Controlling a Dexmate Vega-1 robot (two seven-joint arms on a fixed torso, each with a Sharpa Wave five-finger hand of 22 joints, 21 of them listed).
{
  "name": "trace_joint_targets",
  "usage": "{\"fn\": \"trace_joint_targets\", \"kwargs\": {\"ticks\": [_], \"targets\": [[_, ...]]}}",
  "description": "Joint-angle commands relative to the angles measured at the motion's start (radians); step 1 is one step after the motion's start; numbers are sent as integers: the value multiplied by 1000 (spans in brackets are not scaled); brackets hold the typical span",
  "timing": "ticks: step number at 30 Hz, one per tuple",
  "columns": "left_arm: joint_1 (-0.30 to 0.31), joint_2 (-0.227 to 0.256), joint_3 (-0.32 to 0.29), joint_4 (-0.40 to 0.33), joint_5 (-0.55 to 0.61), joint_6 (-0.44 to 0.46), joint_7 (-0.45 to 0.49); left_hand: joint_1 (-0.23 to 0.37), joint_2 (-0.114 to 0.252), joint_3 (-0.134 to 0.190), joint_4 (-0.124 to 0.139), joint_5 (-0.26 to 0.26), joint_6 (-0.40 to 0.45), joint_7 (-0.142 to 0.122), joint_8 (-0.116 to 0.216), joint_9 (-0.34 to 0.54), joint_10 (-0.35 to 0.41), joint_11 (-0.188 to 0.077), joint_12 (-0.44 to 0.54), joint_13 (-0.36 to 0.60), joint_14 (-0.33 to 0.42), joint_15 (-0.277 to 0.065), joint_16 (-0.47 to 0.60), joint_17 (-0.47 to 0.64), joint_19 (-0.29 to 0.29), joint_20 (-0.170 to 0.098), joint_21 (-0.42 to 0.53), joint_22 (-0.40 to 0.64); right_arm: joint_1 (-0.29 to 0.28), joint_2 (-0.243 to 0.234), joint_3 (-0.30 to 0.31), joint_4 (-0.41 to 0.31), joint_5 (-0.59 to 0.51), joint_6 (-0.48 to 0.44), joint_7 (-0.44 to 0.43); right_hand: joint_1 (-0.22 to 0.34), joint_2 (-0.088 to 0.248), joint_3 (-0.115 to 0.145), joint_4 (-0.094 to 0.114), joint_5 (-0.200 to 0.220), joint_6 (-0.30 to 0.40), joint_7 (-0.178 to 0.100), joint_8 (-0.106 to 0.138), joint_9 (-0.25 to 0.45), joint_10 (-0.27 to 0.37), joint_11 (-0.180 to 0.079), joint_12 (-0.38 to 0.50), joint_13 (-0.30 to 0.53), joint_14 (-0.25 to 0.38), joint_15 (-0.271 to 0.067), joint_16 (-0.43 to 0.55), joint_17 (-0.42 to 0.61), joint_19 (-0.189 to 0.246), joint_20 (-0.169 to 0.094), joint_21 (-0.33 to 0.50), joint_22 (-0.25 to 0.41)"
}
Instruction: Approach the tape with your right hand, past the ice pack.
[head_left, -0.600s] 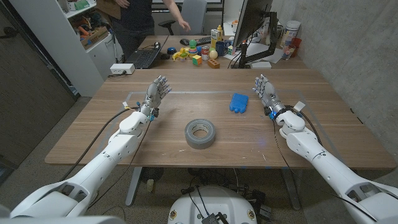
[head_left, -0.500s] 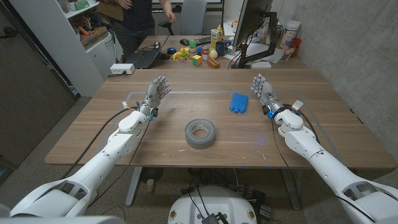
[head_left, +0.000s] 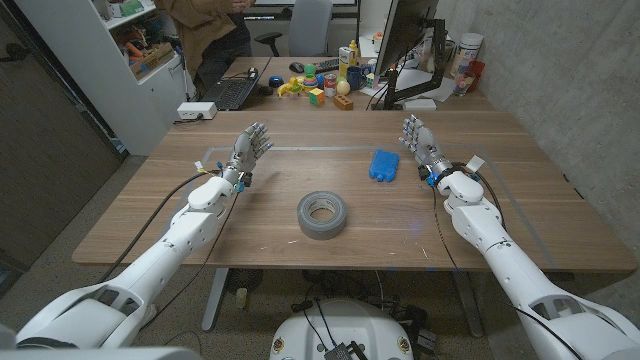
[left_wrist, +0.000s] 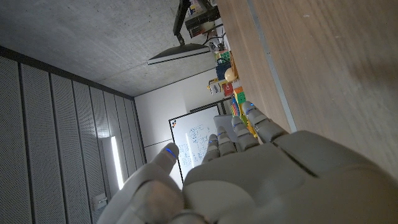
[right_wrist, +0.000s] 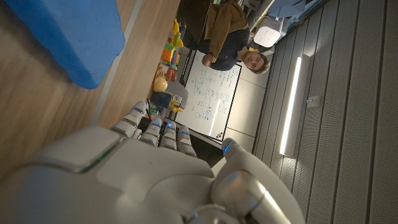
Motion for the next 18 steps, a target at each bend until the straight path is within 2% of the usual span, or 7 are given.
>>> {"fn": "trace_joint_targets", "kwargs": {"ticks": [1, 7, 18], "targets": [[-22, -13, 8, 24, 11, 0, -12, 1, 86, 1, 2, 4, 0, -4, 8, 5, 2, -3, 5, 2, 13, -40, 7, 3, 5, 2, 6, 5, -27, 82, 77, -75, -200, -14, 18, 36, -48, -16, -37, -1, 27, -13, 10, 3, 18, 3, 4, 5, 18, 14, -3, 1, 26, 60, 4, -1], [-30, -18, 9, 35, 13, 0, -19, 0, 86, 0, 2, 4, 0, -2, 8, 6, 1, -3, 4, 3, 13, -39, 7, 3, 5, 2, 6, 5, -26, 104, 75, -110, -281, -13, 45, 58, -89, -34, -61, 0, 31, -34, 8, 3, 25, 2, 3, 6, 25, 22, -7, 2, 50, 109, 3, -3], [-30, -20, 6, 35, 17, 3, -20, 0, 86, -1, 2, 5, 0, 0, 7, 6, 1, -2, 3, 3, 13, -40, 7, 3, 5, -1, 6, 5, -13, 137, 67, -157, -385, -5, 103, 66, -120, -51, -74, 1, 18, -40, 1, 3, 19, 3, -2, 7, 20, 31, -13, 3, 64, 121, 1, -4]]}}
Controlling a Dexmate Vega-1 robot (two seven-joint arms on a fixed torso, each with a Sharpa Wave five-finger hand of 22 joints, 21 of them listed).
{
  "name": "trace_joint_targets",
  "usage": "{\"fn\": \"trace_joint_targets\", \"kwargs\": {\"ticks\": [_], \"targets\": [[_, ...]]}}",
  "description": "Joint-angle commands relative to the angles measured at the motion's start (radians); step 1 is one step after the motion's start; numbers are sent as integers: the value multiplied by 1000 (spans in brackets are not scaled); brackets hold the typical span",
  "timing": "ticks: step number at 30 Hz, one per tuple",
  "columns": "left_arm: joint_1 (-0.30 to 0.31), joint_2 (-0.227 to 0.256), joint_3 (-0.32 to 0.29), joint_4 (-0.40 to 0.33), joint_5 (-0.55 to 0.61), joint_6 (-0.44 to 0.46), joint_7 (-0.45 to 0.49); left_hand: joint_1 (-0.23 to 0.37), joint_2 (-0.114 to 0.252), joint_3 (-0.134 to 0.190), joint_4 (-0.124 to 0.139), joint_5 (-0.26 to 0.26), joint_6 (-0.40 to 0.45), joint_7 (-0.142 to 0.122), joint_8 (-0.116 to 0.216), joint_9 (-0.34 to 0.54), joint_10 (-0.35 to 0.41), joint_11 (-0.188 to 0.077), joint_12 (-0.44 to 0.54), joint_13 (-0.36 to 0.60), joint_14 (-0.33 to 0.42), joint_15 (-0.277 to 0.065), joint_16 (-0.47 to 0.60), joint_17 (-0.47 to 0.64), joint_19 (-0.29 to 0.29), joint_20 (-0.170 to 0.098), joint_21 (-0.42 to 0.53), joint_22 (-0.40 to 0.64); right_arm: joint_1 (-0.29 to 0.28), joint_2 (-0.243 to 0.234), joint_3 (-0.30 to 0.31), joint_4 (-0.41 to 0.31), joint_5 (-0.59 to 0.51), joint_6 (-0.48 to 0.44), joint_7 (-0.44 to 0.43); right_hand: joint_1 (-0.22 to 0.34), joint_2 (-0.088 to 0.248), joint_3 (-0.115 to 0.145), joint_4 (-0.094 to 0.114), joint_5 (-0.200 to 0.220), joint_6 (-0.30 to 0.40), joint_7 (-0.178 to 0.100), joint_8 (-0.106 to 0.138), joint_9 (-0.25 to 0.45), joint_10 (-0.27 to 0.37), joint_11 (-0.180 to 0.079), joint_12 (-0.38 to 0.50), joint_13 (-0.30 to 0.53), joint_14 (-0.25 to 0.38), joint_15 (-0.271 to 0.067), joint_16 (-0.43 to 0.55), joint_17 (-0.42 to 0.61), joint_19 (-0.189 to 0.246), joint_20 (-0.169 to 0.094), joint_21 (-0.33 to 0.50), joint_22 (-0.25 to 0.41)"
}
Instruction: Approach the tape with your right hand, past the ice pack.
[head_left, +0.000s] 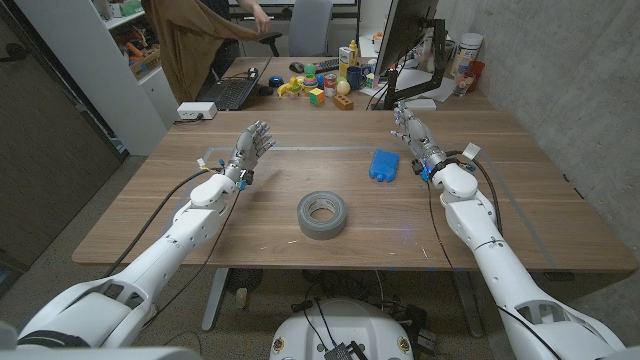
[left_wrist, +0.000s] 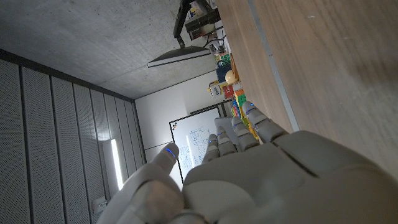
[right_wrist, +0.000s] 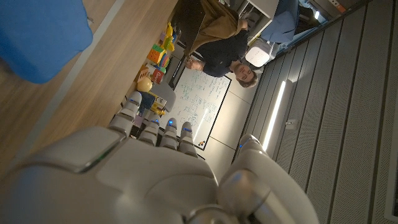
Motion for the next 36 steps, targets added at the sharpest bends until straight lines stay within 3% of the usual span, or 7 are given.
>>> {"fn": "trace_joint_targets", "kwargs": {"ticks": [1, 14, 23, 36], "targets": [[-5, -5, -1, 5, 4, 3, -4, 0, 86, -1, 2, 5, 0, -1, 4, 1, 1, -3, 3, 3, 13, -40, 7, 4, 5, 0, 6, 5, 7, 41, -1, -60, -137, 8, 61, 0, -14, -7, -7, 1, -6, -3, 0, 4, -3, 3, -2, 2, 1, 11, -1, 3, 5, 11, 1, 1], [-12, -8, 0, 8, 10, 7, -7, 1, 87, -3, 2, 5, -2, 1, 3, 2, 1, -3, 3, 3, 12, -41, 7, 4, 7, -2, 7, 5, -23, 50, -5, -158, -281, 25, 80, -3, -51, -34, -15, 1, 18, -20, 6, 4, 16, -6, 2, 3, 18, 18, 1, 4, 28, 15, -2, -1], [-20, -9, 4, 9, 15, 17, -10, 1, 87, -4, 2, 6, -3, 2, 2, 2, 1, -2, 3, 3, 12, -39, 7, 3, 7, -2, 7, 5, -85, 51, -21, -282, -431, -6, 97, -5, -62, -45, -16, 2, 25, -27, 7, 4, 20, -10, 1, 3, 31, 26, 4, 4, 38, 16, -4, -1], [-28, -11, 8, 14, 19, 26, -25, 1, 87, -7, 2, 7, -4, 3, 2, 2, 1, -2, 2, 3, 12, -40, 6, 4, 7, -3, 7, 5, -162, 92, -42, -423, -599, -22, 142, -8, -75, -57, -18, 3, 24, -38, 5, 5, 23, -7, 0, 3, 37, 32, 3, 4, 47, 17, -7, -2]]}}
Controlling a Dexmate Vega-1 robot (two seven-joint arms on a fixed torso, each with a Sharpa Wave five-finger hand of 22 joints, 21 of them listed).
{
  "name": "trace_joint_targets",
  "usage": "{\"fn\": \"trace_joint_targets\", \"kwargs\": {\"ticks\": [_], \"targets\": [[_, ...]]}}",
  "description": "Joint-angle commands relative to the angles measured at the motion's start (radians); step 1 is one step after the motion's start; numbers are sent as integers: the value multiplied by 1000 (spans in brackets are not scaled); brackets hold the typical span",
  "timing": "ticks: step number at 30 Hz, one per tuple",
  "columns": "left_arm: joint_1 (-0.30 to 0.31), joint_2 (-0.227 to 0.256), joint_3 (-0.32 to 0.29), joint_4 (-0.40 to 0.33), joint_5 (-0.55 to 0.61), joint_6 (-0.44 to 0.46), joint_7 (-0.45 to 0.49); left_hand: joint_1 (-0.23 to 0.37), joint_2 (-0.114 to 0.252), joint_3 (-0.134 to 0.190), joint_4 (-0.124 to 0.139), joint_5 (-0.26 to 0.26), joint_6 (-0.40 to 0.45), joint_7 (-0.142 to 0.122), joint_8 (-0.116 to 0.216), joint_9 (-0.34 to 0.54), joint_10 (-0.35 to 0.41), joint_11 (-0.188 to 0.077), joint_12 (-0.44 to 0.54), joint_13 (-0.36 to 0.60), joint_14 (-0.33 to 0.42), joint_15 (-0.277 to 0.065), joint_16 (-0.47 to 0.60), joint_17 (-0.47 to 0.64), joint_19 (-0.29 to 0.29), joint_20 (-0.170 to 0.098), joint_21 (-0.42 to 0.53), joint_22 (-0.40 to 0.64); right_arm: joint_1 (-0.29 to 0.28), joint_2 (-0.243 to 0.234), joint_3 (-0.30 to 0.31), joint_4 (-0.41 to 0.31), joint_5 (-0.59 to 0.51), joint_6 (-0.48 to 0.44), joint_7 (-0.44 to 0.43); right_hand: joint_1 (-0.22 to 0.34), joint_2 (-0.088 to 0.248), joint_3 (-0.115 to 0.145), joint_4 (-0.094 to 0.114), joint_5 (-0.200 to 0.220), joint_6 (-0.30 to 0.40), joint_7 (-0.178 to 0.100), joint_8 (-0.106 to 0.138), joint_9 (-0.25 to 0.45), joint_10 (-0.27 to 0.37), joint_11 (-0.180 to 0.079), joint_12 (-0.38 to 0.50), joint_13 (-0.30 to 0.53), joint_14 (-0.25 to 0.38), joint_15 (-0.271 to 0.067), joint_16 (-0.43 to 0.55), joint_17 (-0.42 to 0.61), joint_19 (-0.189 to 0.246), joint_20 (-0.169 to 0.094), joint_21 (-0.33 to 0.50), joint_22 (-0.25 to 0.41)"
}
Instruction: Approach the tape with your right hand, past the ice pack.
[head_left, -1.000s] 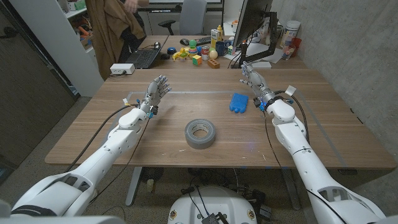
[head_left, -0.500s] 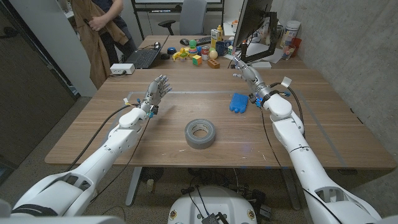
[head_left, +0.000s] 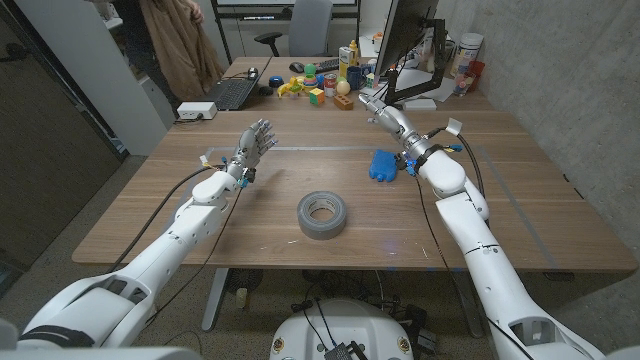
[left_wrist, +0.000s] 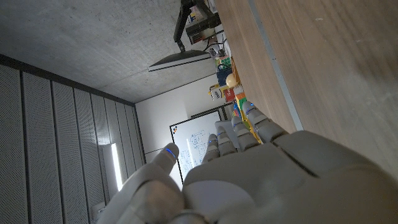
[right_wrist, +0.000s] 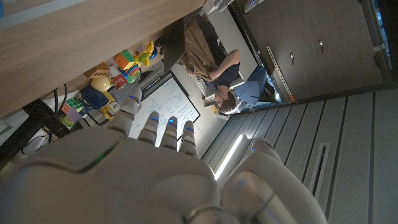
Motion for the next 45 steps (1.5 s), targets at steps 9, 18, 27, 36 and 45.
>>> {"fn": "trace_joint_targets", "kwargs": {"ticks": [9, 18, 27, 36, 45], "targets": [[-13, -2, 6, 12, 5, 13, -24, 1, 87, -5, -1, 7, -4, 3, 2, 2, -1, -3, 2, 3, 8, -35, 6, 4, 6, -3, 7, 6, -122, 64, -46, -195, -284, -34, 72, 1, -17, -16, 1, 4, -12, -16, 1, 5, 6, 3, -3, 3, 10, 7, 2, 1, 11, 5, -6, 2], [-30, -4, 10, 30, 8, 22, -50, 1, 88, -6, -1, 8, -5, 4, 2, 2, 0, -2, 2, 3, 7, -34, 6, 4, 6, -3, 7, 6, -166, 93, -77, -240, -447, -24, 76, 1, -22, -23, 0, 5, -19, -21, -2, 6, 5, 2, -4, 3, 11, 9, 0, 1, 15, 5, -9, 2], [-42, -7, 11, 51, 12, 30, -78, 1, 88, -7, -1, 8, -5, 4, 2, 2, -1, -3, 1, 3, 7, -34, 6, 4, 6, -3, 7, 6, -195, 129, -114, -272, -609, -16, 96, 3, -24, -28, -2, 6, -23, -28, -3, 6, -1, -1, -7, 3, 8, 9, -3, 1, 17, 5, -13, 1], [-54, -7, 11, 64, 19, 43, -104, 1, 88, -8, -1, 9, -5, 4, 2, 2, -1, -3, 2, 3, 8, -34, 6, 4, 5, -3, 6, 6, -230, 167, -141, -290, -740, -8, 104, 9, -22, -30, -4, 9, -31, -33, -5, 6, -7, -5, -10, 4, 8, 7, -4, 1, 18, 5, -18, 1], [-83, -20, 14, 103, 31, 41, -136, 1, 89, -9, 0, 9, -5, 3, 2, 2, -1, -3, 2, 3, 7, -35, 6, 4, 6, -3, 7, 6, -237, 195, -191, -279, -910, -17, 104, 21, -17, -29, -10, 13, -38, -41, -5, 6, -11, -9, -12, 4, 3, 5, -8, 1, 18, 5, -24, 1]]}}
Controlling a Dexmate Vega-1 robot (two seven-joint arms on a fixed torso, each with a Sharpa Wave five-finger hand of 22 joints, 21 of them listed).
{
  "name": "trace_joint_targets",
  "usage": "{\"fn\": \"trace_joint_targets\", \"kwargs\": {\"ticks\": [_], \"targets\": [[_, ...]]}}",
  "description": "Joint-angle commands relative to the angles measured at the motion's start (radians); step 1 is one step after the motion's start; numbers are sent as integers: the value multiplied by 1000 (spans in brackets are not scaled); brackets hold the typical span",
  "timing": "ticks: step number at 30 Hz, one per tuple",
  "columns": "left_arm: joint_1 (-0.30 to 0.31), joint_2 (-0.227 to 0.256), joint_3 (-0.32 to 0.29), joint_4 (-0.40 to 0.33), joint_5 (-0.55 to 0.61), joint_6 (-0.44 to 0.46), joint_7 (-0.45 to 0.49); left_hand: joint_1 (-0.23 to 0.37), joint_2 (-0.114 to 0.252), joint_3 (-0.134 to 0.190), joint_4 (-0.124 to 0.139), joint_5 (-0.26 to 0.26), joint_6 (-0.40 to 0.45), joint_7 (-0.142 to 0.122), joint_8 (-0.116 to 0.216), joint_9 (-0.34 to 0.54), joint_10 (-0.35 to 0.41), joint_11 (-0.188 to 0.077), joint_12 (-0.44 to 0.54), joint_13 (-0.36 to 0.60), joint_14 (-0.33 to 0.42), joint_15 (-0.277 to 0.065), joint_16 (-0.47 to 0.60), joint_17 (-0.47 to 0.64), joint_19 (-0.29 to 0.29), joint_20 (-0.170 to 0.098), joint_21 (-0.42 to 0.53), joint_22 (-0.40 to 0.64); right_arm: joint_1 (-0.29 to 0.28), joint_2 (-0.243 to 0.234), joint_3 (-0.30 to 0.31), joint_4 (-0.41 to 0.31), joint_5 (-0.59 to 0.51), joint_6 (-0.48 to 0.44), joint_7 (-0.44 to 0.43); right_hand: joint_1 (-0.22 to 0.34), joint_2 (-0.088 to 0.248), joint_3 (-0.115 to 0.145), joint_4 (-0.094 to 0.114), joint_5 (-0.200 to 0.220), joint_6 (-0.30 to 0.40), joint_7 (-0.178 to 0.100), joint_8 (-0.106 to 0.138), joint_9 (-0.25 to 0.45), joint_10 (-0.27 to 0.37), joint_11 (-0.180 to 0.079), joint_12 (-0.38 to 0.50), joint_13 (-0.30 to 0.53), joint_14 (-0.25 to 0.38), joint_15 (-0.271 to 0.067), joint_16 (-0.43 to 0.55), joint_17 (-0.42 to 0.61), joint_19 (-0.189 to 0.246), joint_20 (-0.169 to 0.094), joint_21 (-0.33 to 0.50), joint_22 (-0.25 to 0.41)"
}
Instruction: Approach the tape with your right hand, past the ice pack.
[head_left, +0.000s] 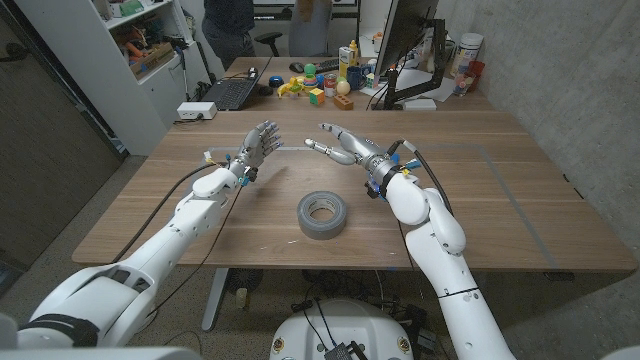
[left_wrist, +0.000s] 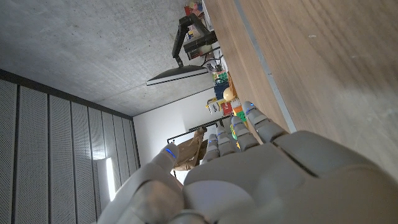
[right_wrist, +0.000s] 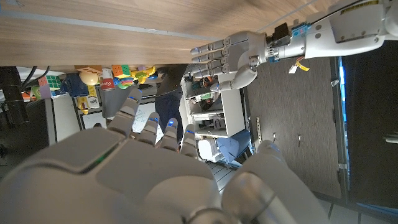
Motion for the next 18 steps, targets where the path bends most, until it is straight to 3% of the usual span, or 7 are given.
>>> {"fn": "trace_joint_targets", "kwargs": {"ticks": [1, 18], "targets": [[-33, -15, 3, 46, 14, 2, -41, 1, 89, -2, 1, 5, -6, 4, 2, 2, -1, -1, 1, 3, 7, -34, 6, 4, 5, -3, 7, 6, -20, 41, -63, 0, -228, -7, 7, 18, 0, -1, -8, 7, -9, -8, -6, 1, -3, -2, -4, 4, -5, -3, -2, 1, 5, 0, -9, 0], [-53, -29, -13, 87, 31, -4, -79, 1, 90, -4, 1, 6, -7, 4, 2, 2, -2, -3, 1, 3, 7, -34, 6, 4, 4, -2, 6, 6, -40, 76, -119, 1, -366, -10, 74, 95, -1, -5, -49, 25, -65, -38, -11, 2, -84, -19, -21, 5, -54, -2, -22, 2, -23, 0, -42, -2]]}}
